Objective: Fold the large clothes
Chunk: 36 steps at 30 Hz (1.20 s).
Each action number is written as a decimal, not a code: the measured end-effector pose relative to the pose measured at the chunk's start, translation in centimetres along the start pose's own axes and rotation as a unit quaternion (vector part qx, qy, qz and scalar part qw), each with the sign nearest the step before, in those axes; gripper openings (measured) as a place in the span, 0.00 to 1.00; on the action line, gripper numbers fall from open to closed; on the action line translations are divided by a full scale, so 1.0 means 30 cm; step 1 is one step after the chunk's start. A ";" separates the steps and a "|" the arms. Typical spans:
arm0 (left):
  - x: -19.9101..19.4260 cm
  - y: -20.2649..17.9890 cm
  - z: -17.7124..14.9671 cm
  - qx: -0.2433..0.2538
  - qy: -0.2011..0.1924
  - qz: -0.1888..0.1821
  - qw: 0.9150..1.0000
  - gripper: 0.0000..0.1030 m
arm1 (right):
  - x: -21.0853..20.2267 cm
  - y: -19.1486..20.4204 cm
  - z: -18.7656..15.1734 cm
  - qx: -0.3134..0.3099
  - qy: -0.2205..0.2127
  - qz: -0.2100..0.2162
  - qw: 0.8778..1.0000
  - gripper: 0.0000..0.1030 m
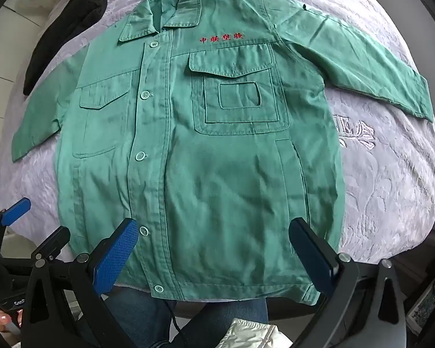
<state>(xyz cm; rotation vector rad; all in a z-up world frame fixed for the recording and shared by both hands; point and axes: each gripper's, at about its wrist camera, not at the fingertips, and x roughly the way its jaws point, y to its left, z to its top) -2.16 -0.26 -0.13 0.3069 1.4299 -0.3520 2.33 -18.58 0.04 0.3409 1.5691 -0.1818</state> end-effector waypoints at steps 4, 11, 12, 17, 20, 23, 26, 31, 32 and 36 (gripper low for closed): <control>0.000 0.000 0.001 0.000 0.000 0.000 1.000 1.00 | 0.000 0.000 0.001 0.001 -0.002 0.001 1.000 1.00; 0.000 0.003 -0.001 -0.001 0.001 0.000 1.000 1.00 | -0.002 0.000 0.001 0.002 0.002 0.001 1.000 1.00; 0.001 0.004 -0.001 -0.001 0.001 0.000 1.000 1.00 | -0.002 0.001 0.000 0.002 0.002 0.001 1.000 1.00; 0.001 0.005 -0.003 0.000 0.001 0.001 1.000 1.00 | -0.001 0.000 -0.001 0.001 0.000 0.003 1.000 1.00; 0.003 0.007 -0.006 0.000 0.000 0.001 1.000 1.00 | -0.001 0.000 -0.001 0.002 0.002 0.004 1.000 1.00; 0.002 0.007 -0.007 0.000 0.000 0.001 1.000 1.00 | 0.016 0.014 -0.013 0.001 0.000 0.001 1.000 1.00; 0.003 0.010 -0.008 0.000 -0.001 0.001 1.000 1.00 | 0.015 0.008 -0.017 0.001 0.000 0.001 1.000 1.00; 0.001 0.014 -0.017 -0.001 -0.001 0.003 1.000 1.00 | 0.017 0.008 -0.023 0.000 0.000 0.002 1.000 1.00; 0.000 0.013 -0.018 -0.002 -0.001 0.004 1.000 1.00 | 0.022 0.007 -0.028 -0.001 0.001 0.002 1.000 1.00; 0.001 0.016 -0.024 -0.006 0.000 0.005 1.000 1.00 | 0.024 0.015 -0.030 -0.007 0.005 0.005 1.000 1.00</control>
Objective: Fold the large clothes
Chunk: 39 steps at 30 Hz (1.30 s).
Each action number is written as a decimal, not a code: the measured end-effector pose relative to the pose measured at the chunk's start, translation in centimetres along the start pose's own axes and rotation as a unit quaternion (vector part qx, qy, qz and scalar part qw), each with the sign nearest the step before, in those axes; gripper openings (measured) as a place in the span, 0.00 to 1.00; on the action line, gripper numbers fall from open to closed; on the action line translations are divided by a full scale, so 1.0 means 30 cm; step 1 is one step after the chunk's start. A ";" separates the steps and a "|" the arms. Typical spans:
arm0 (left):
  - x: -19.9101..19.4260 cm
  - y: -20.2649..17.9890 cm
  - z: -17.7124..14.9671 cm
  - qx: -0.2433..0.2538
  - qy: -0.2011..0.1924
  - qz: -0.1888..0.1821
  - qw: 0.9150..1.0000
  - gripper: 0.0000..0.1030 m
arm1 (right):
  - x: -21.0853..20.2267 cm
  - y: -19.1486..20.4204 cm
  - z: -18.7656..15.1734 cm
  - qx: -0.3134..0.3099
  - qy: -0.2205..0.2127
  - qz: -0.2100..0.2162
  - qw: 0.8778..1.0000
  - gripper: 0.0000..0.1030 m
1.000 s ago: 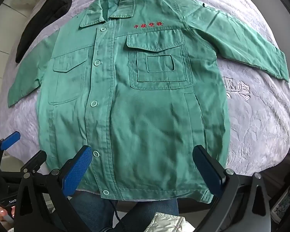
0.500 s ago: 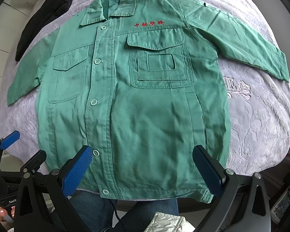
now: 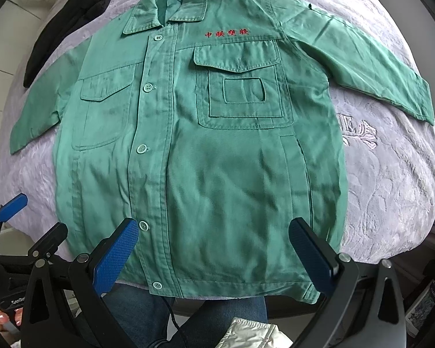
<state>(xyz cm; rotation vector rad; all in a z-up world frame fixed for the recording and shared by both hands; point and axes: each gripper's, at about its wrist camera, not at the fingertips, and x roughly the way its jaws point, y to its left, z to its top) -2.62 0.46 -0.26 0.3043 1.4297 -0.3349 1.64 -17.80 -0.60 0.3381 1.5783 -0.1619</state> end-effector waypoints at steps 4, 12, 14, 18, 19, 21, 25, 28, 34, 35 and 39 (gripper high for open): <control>0.001 -0.001 0.000 -0.004 0.001 0.001 1.000 1.00 | 0.003 0.007 0.003 -0.004 -0.004 -0.001 1.000 1.00; 0.001 0.000 0.001 -0.006 0.001 0.003 1.000 1.00 | 0.001 0.010 0.003 -0.006 -0.019 0.004 1.000 1.00; 0.000 0.000 0.001 -0.006 0.001 0.003 1.000 1.00 | 0.002 0.009 0.004 -0.006 -0.017 0.007 1.000 1.00; 0.001 -0.001 0.001 -0.006 0.001 0.003 1.000 1.00 | 0.000 0.008 0.004 -0.007 -0.027 0.013 1.000 1.00; 0.001 -0.001 0.000 -0.006 0.001 0.003 1.000 1.00 | -0.001 0.005 0.004 -0.006 -0.028 0.018 0.999 1.00; 0.001 -0.001 0.000 -0.006 0.001 0.003 1.000 1.00 | -0.002 0.004 0.004 -0.005 -0.021 0.022 1.000 1.00; 0.001 -0.002 0.000 -0.007 0.001 0.003 1.000 1.00 | 0.001 0.004 0.003 -0.005 -0.014 0.018 1.000 1.00; 0.001 -0.002 0.000 -0.007 0.001 0.003 1.000 1.00 | -0.002 0.003 0.004 -0.003 -0.010 0.021 1.000 1.00; -0.002 -0.004 0.006 -0.007 0.001 0.004 1.000 1.00 | -0.002 0.002 0.004 -0.003 -0.005 0.023 1.000 1.00; -0.002 -0.004 0.006 -0.007 0.001 0.004 1.000 1.00 | -0.002 0.002 0.005 -0.003 -0.005 0.019 1.000 1.00; -0.005 -0.002 0.012 -0.008 0.001 0.004 1.000 1.00 | -0.003 0.003 0.007 -0.004 -0.006 0.013 1.000 1.00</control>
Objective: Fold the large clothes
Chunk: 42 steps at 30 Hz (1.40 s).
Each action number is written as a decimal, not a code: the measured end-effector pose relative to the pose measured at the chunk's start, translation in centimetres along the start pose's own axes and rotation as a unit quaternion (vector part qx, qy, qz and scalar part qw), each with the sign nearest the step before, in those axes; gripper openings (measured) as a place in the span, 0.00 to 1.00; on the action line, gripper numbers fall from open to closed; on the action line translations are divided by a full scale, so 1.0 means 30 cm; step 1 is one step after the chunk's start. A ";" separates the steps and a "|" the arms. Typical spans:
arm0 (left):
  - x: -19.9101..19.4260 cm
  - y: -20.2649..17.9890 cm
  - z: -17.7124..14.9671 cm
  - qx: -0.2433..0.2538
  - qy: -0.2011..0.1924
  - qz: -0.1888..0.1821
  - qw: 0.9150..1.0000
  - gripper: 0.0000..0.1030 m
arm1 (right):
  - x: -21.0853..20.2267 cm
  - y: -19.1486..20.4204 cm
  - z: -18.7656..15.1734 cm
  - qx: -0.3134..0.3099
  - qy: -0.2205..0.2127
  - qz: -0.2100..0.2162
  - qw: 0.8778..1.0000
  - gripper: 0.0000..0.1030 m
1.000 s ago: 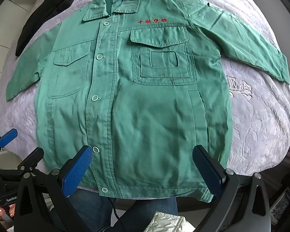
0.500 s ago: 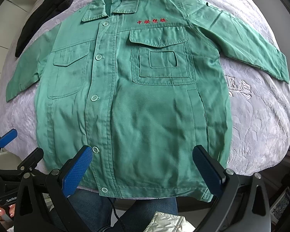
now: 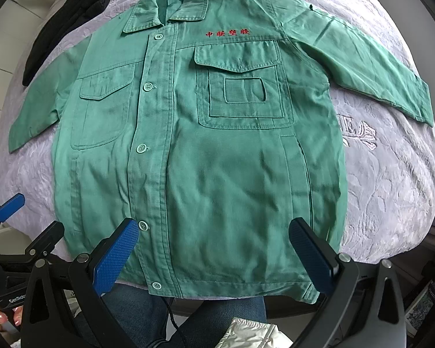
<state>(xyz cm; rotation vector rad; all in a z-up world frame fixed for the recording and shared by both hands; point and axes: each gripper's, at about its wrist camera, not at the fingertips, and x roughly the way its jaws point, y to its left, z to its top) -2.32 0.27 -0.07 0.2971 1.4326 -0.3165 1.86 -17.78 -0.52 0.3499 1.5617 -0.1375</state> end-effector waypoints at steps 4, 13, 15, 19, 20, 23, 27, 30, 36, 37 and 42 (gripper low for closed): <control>-0.002 0.005 0.003 -0.001 -0.001 0.000 1.000 1.00 | 0.004 0.007 0.002 -0.004 -0.008 -0.027 1.000 1.00; 0.000 0.011 0.004 -0.002 -0.002 0.000 1.000 1.00 | 0.005 0.014 0.002 -0.006 -0.011 -0.023 1.000 1.00; 0.000 0.011 0.002 -0.003 -0.002 0.000 1.000 1.00 | 0.005 0.013 0.004 -0.006 -0.011 -0.022 1.000 1.00; 0.003 0.021 0.001 -0.004 -0.002 0.000 1.000 1.00 | 0.005 0.012 0.007 -0.005 -0.013 -0.025 1.000 1.00; 0.003 0.024 0.002 -0.005 -0.002 -0.001 1.000 1.00 | 0.005 0.011 0.010 -0.004 -0.014 -0.026 1.000 1.00; 0.004 0.030 0.004 -0.008 -0.004 -0.006 1.000 1.00 | 0.008 0.006 0.018 0.001 -0.007 -0.020 1.000 1.00; 0.014 0.060 0.005 -0.017 -0.004 -0.016 1.000 1.00 | 0.009 0.011 0.034 0.008 -0.005 -0.013 1.000 1.00; 0.023 0.123 0.002 -0.040 -0.011 -0.032 0.999 1.00 | 0.008 0.037 0.051 0.004 -0.007 -0.013 1.000 1.00; 0.050 0.417 0.013 -0.134 -0.055 -0.041 0.989 1.00 | -0.024 0.142 0.100 -0.001 -0.038 -0.023 0.999 1.00; 0.059 0.485 0.017 -0.154 -0.065 -0.038 0.985 1.00 | -0.026 0.160 0.107 0.001 -0.041 -0.022 0.999 1.00; 0.139 0.867 0.032 -0.266 -0.103 -0.025 0.958 1.00 | 0.003 0.301 0.125 -0.003 -0.048 -0.015 0.999 1.00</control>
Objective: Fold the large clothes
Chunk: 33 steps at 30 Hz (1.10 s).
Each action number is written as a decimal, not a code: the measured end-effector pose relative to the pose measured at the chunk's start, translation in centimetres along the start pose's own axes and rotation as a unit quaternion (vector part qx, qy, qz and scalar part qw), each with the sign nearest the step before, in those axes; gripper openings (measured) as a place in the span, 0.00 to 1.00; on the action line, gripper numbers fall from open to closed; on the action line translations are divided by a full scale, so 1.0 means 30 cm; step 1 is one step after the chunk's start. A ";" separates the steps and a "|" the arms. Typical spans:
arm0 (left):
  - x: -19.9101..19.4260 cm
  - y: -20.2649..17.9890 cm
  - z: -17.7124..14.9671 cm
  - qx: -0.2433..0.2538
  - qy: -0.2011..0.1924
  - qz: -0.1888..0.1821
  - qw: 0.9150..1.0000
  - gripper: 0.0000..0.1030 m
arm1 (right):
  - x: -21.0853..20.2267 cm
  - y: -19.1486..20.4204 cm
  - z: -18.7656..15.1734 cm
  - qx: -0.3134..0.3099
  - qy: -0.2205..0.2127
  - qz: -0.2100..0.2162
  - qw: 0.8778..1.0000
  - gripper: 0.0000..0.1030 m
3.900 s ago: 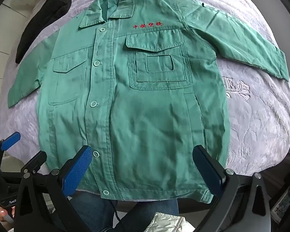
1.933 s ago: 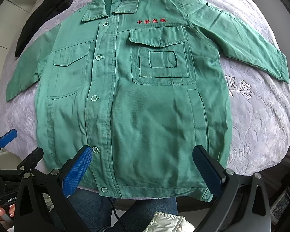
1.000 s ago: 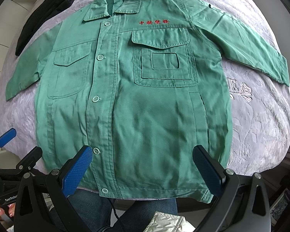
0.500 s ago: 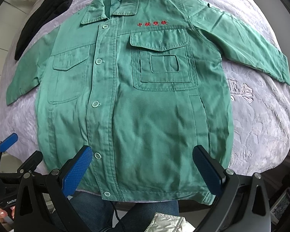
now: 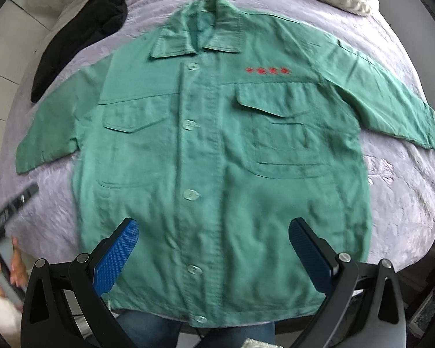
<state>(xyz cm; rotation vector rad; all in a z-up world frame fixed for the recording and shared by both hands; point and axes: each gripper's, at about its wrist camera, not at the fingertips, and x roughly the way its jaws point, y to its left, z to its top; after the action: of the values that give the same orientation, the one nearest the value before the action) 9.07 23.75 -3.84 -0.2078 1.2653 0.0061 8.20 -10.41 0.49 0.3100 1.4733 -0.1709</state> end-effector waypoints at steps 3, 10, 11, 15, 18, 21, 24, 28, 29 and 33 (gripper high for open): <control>0.069 0.217 0.103 -0.073 -0.032 0.007 0.997 1.00 | 0.028 0.103 -0.009 -0.011 0.000 0.005 1.000 1.00; 0.280 0.564 0.229 -0.211 -0.048 0.027 0.976 1.00 | 0.107 0.263 -0.071 -0.044 0.038 -0.003 0.998 1.00; 0.298 0.585 0.235 -0.218 -0.050 0.029 0.974 1.00 | 0.124 0.275 -0.081 -0.047 0.047 -0.008 0.998 1.00; 0.336 0.635 0.259 -0.237 -0.068 0.026 0.969 0.49 | 0.170 0.301 -0.103 -0.056 0.076 -0.021 0.995 1.00; 0.300 0.632 0.267 -0.229 -0.090 -0.014 0.969 0.04 | 0.170 0.302 -0.102 -0.064 0.075 -0.025 0.995 1.00; 0.205 0.531 0.300 -0.178 -0.137 -0.005 0.975 0.04 | 0.164 0.289 -0.096 -0.062 0.069 -0.018 0.996 1.00; 0.094 0.371 0.340 -0.110 -0.178 -0.027 0.978 0.04 | 0.159 0.260 -0.092 -0.056 0.060 -0.006 0.997 1.00; -0.083 0.059 0.333 -0.002 -0.228 -0.072 0.971 0.04 | 0.148 0.177 -0.084 -0.044 0.051 0.014 0.998 1.00; -0.114 -0.044 0.329 0.029 -0.236 -0.085 0.968 0.04 | 0.144 0.154 -0.079 -0.041 0.047 0.018 0.998 1.00; -0.131 -0.484 0.262 0.145 -0.231 -0.139 0.952 0.04 | 0.114 0.008 -0.056 -0.019 0.035 0.031 0.999 1.00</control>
<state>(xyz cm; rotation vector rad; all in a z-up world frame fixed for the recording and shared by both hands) 17.03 11.17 4.32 -0.1176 0.7489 -0.3541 6.99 -9.39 -3.00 0.3327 1.5318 -0.0822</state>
